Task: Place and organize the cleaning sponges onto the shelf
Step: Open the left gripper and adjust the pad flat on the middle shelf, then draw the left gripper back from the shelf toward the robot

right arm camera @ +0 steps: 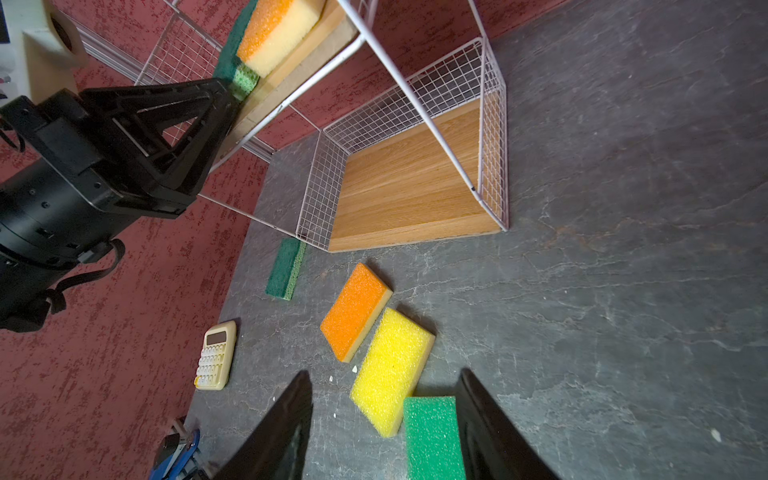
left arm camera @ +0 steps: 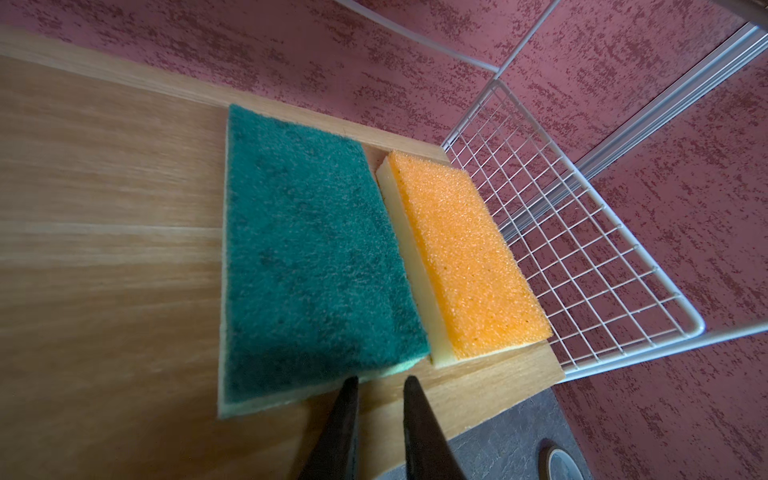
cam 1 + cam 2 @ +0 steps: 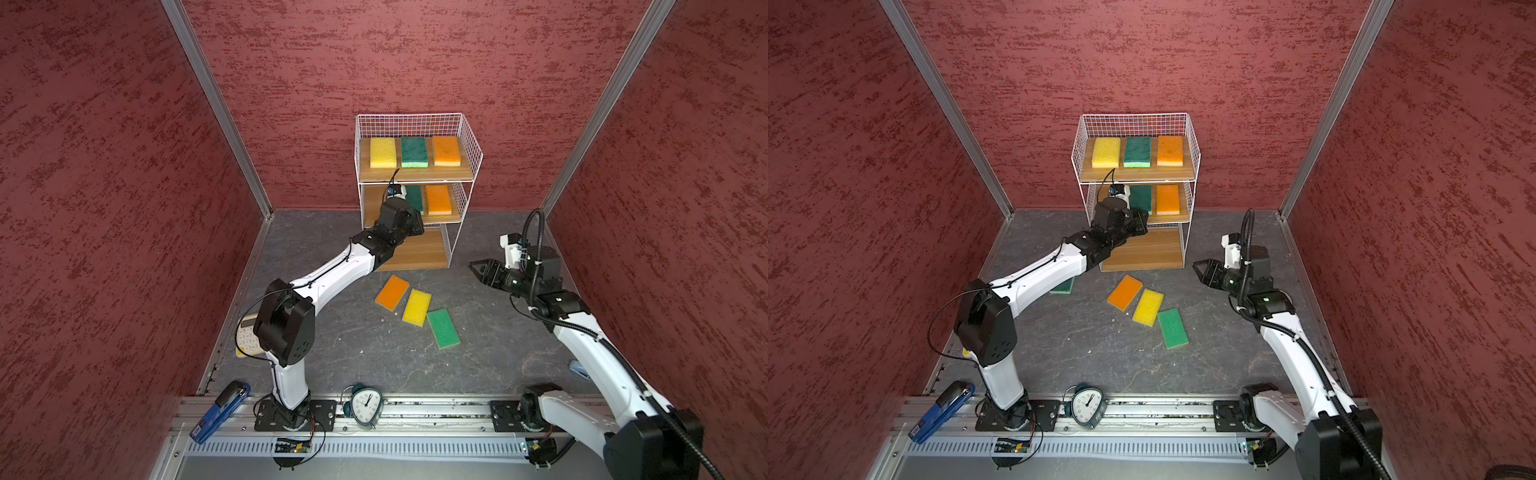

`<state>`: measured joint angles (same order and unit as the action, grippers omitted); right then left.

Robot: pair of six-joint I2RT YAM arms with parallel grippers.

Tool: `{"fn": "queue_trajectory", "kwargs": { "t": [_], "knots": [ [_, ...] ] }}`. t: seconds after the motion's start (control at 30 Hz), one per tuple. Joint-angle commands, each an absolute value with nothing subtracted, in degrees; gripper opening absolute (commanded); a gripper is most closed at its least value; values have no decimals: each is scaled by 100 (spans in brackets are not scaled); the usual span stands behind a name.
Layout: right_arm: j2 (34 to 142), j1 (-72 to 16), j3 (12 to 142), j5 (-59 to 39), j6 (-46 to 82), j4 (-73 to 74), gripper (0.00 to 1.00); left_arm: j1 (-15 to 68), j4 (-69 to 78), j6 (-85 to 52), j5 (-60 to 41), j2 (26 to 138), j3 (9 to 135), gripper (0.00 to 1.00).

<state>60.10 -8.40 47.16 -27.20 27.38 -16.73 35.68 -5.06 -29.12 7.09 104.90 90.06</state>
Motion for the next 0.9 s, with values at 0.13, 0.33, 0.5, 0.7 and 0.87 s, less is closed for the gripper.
{"fn": "queue_trajectory", "kwargs": {
  "t": [0.13, 0.33, 0.5, 0.7, 0.87],
  "knots": [
    [5968, -843, 4724, -2725, 2692, -1525, 56, 3585, -721, -2891, 650, 10542, 9082, 22],
    [5950, -842, 4712, -2704, 2699, -1518, 56, 3601, -696, -2876, 712, 10296, 8874, 22],
    [5950, -844, 4711, -2690, 2724, -1518, 56, 3634, -693, -2774, 774, 10061, 8713, 22],
    [5950, -841, 4707, -2647, 2750, -1521, 58, 3665, -706, -2689, 821, 9685, 8446, 26],
    [5994, -839, 4745, -2619, 2784, -1543, 59, 3665, -872, -2672, 876, 9190, 8045, 30]
  ]
}}
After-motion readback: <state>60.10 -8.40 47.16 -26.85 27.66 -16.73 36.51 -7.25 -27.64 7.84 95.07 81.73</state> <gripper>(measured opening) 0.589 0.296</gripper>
